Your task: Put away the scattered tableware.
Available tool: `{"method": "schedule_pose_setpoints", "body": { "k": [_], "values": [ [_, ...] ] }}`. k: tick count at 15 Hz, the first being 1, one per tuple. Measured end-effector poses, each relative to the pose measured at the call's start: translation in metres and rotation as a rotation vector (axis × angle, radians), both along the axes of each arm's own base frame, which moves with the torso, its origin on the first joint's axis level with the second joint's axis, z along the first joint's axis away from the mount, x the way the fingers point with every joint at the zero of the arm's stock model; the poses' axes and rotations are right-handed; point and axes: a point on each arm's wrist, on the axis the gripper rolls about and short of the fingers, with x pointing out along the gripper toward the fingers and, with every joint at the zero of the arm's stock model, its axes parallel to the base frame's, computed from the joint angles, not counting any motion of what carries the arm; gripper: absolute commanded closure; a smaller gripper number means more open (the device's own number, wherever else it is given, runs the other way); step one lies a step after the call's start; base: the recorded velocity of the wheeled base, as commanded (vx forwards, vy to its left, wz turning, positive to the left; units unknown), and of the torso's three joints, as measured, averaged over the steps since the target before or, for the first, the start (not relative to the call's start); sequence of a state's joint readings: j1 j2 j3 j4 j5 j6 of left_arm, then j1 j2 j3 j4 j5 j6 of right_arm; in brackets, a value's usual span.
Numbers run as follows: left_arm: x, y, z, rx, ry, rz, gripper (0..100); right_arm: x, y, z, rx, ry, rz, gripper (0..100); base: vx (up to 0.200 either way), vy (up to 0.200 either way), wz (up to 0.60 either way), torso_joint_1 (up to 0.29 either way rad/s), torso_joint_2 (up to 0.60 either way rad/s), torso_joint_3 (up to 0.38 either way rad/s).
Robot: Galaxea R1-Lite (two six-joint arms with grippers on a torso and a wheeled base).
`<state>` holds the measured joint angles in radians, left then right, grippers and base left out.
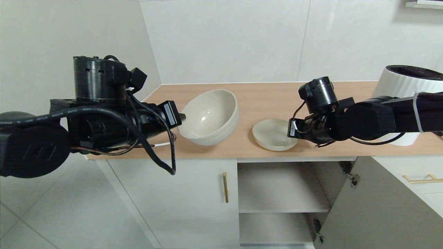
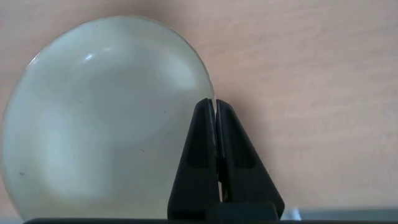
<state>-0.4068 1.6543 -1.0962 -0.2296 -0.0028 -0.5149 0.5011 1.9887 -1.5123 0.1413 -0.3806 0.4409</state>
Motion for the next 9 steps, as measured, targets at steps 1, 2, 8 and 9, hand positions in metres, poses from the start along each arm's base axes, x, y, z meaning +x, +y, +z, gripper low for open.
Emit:
{"method": "schedule_pose_setpoints", "body": {
  "k": [1, 2, 8, 9],
  "values": [
    [-0.005, 0.002, -0.002, 0.002, 0.008, -0.021, 100, -0.006, -0.002, 0.006, 0.021, 0.015, 0.027, 100, 0.000, 0.000, 0.00, 0.000, 0.00, 0.000],
    [-0.010, 0.003, -0.004, 0.010, 0.012, -0.047, 100, -0.014, -0.006, 0.013, 0.046, 0.027, 0.052, 100, 0.000, 0.000, 0.00, 0.000, 0.00, 0.000],
    [-0.046, 0.017, -0.015, 0.082, 0.014, -0.149, 100, -0.076, -0.035, 0.046, 0.149, 0.114, 0.208, 100, 0.000, 0.000, 0.00, 0.000, 0.00, 0.000],
    [-0.048, 0.017, -0.016, 0.084, 0.019, -0.149, 100, -0.083, -0.039, 0.048, 0.155, 0.119, 0.217, 100, 0.000, 0.000, 0.00, 0.000, 0.00, 0.000]
  ]
}}
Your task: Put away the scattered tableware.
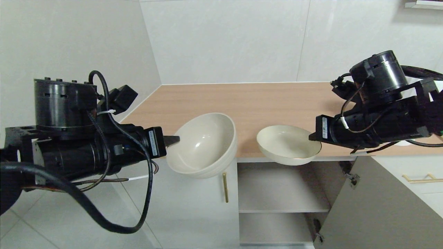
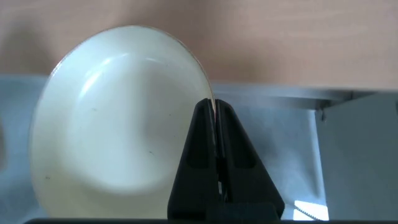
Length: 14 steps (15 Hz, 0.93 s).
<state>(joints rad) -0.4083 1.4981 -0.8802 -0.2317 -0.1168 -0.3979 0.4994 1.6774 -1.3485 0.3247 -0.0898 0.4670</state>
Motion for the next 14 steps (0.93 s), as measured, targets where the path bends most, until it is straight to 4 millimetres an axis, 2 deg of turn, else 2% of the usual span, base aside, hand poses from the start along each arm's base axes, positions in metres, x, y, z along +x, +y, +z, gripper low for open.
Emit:
{"method": "schedule_pose_setpoints", "body": {
  "k": [3, 7, 11, 14],
  "values": [
    [-0.004, 0.000, -0.005, 0.005, 0.015, -0.010, 100, -0.015, -0.008, -0.004, 0.007, 0.028, 0.037, 100, 0.000, 0.000, 0.00, 0.000, 0.00, 0.000],
    [-0.006, -0.005, -0.009, 0.012, 0.030, -0.027, 100, -0.020, -0.022, -0.007, -0.009, 0.028, 0.076, 100, 0.000, 0.000, 0.00, 0.000, 0.00, 0.000],
    [-0.007, -0.010, -0.012, 0.019, 0.042, -0.048, 100, -0.021, -0.023, -0.007, -0.013, 0.029, 0.076, 100, -0.200, 0.000, 0.00, 0.004, 0.01, 0.001],
    [-0.007, -0.012, -0.014, 0.024, 0.051, -0.051, 100, -0.020, -0.023, -0.009, -0.020, 0.032, 0.081, 100, 0.000, 0.000, 0.00, 0.000, 0.00, 0.000]
  ]
}}
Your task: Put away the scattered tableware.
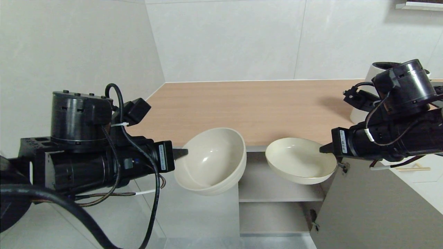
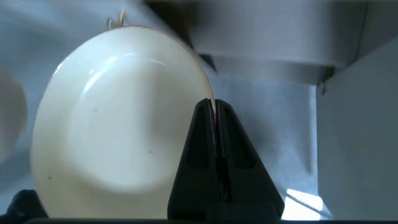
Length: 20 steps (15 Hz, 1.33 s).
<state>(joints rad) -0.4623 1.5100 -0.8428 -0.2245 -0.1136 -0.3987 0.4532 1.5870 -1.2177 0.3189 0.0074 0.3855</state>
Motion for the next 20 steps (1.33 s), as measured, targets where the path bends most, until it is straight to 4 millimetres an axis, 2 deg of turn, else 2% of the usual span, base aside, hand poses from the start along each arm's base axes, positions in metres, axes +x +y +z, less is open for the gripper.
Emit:
{"method": "schedule_pose_setpoints", "body": {
  "k": [8, 20],
  "values": [
    [0.002, -0.001, -0.002, 0.003, 0.005, 0.000, 100, 0.008, 0.003, -0.008, -0.016, 0.015, -0.003, 100, 0.000, 0.000, 0.00, -0.021, 0.05, 0.029],
    [0.004, -0.002, -0.005, 0.006, 0.013, 0.000, 100, 0.011, 0.004, -0.011, -0.020, 0.022, -0.008, 100, 0.000, 0.000, 0.00, -0.182, 0.45, 0.262]
  ]
}}
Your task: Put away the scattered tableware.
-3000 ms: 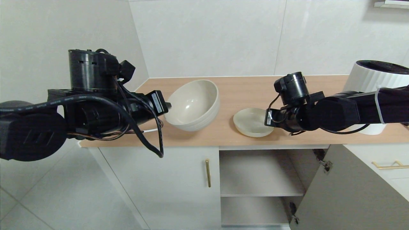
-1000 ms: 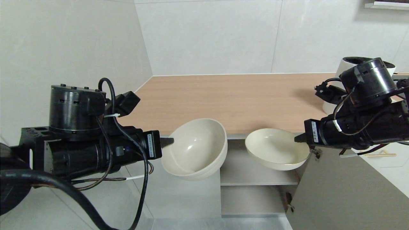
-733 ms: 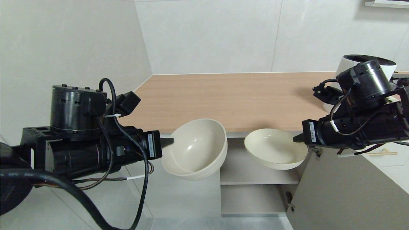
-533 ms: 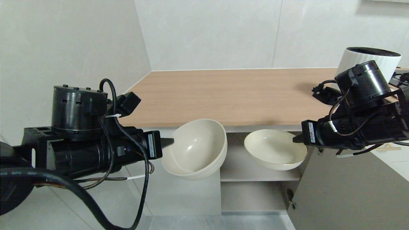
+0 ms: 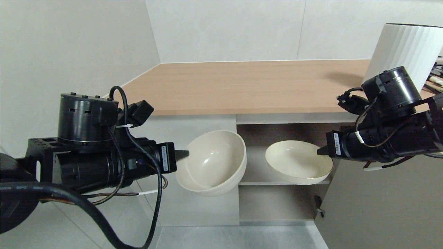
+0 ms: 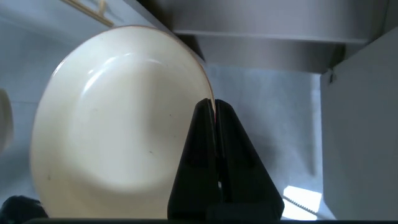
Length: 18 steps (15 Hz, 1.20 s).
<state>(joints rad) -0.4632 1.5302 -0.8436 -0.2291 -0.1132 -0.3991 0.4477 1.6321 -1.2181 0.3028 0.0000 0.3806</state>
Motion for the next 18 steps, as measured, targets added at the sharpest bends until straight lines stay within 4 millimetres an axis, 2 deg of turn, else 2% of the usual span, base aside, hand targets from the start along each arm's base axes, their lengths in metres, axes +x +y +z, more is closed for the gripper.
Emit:
{"method": "schedule_pose_setpoints", "body": {
  "k": [5, 12, 15, 18],
  "values": [
    [0.000, 0.000, -0.001, 0.003, 0.004, 0.000, 100, 0.001, 0.000, -0.002, -0.003, 0.006, 0.000, 100, 0.000, 0.000, 0.00, -0.114, 0.35, 0.227],
    [0.002, -0.001, -0.005, 0.008, 0.018, -0.002, 100, 0.008, 0.003, -0.008, -0.020, 0.008, -0.013, 100, 0.000, 0.000, 0.00, -0.006, 0.02, 0.012],
    [0.002, -0.004, -0.007, 0.013, 0.025, -0.016, 100, 0.025, 0.010, -0.026, -0.094, 0.010, -0.072, 100, 0.000, 0.000, 0.00, 0.000, 0.00, 0.000],
    [0.001, -0.013, -0.017, 0.033, 0.055, -0.046, 100, 0.059, 0.023, -0.060, -0.170, -0.007, -0.156, 100, 0.000, 0.000, 0.00, 0.000, 0.00, 0.000]
  ]
}}
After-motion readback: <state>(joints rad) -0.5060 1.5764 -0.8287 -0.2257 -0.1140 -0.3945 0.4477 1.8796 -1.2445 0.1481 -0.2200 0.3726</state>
